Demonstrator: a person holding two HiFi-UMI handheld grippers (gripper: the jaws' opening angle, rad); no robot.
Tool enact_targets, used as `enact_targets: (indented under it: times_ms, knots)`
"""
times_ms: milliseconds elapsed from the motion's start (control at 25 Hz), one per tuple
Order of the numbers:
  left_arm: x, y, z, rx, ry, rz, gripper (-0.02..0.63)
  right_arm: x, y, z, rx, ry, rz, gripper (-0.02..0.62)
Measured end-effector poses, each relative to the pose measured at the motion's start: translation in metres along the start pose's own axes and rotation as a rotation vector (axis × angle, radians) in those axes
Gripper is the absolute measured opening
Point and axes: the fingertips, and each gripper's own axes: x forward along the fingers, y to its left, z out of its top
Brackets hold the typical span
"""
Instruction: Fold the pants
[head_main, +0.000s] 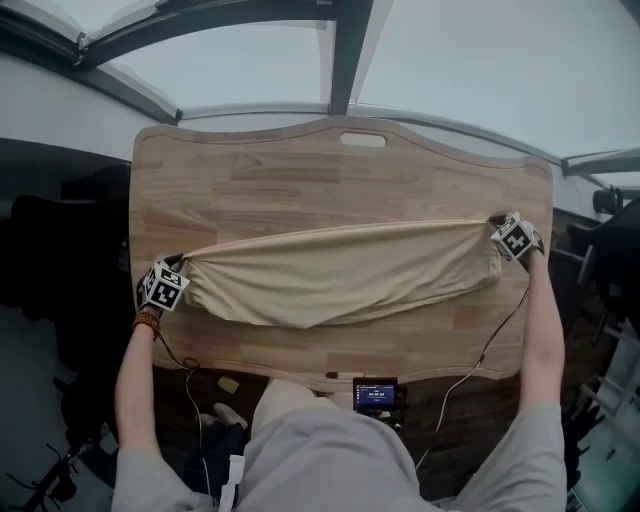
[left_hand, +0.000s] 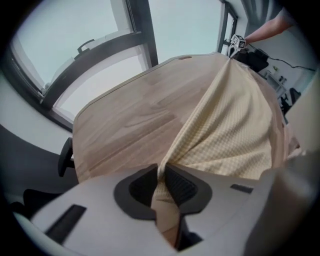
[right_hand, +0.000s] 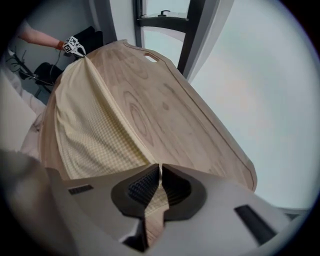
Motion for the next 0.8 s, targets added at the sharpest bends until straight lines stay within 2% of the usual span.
enact_targets:
  times_ms: [80,200,240,320,400,480,520,560,640,720,800]
  knots:
    - [-0.001,0.004,0.003,-0.002,0.002,0.038,0.093,0.008,-0.002,-0.007,0.036,0.003,-0.051,0.025]
    - [-0.017,0.014,-0.002,-0.013,-0.045,0.067,0.158,0.005,-0.016,-0.014,0.150,-0.091,-0.127,0.142]
    - [-0.025,0.020,-0.006,-0.039,-0.070,0.083,0.183,0.000,-0.022,-0.016,0.200,-0.142,-0.152,0.160]
    - [-0.039,0.032,-0.014,-0.131,-0.118,0.121,0.202,-0.016,-0.028,-0.024,0.291,-0.238,-0.186,0.154]
    - [-0.053,0.047,-0.022,-0.288,-0.175,0.159,0.202,-0.031,-0.029,-0.033,0.409,-0.347,-0.179,0.119]
    - [-0.067,0.061,-0.026,-0.437,-0.231,0.222,0.194,-0.042,-0.029,-0.037,0.541,-0.450,-0.176,0.117]
    - [-0.071,0.062,-0.023,-0.458,-0.247,0.255,0.175,-0.046,-0.025,-0.037,0.569,-0.485,-0.195,0.103]
    - [-0.072,0.056,-0.018,-0.437,-0.256,0.281,0.165,-0.049,-0.016,-0.033,0.562,-0.510,-0.220,0.093]
    - [-0.068,0.026,0.000,-0.341,-0.263,0.293,0.158,-0.048,0.017,-0.015,0.489,-0.546,-0.246,0.080]
    - [-0.058,-0.022,0.017,-0.268,-0.264,0.248,0.155,-0.042,0.056,0.006,0.432,-0.575,-0.236,0.078]
    - [-0.049,-0.075,0.024,-0.218,-0.254,0.184,0.155,-0.035,0.086,0.011,0.432,-0.583,-0.230,0.074]
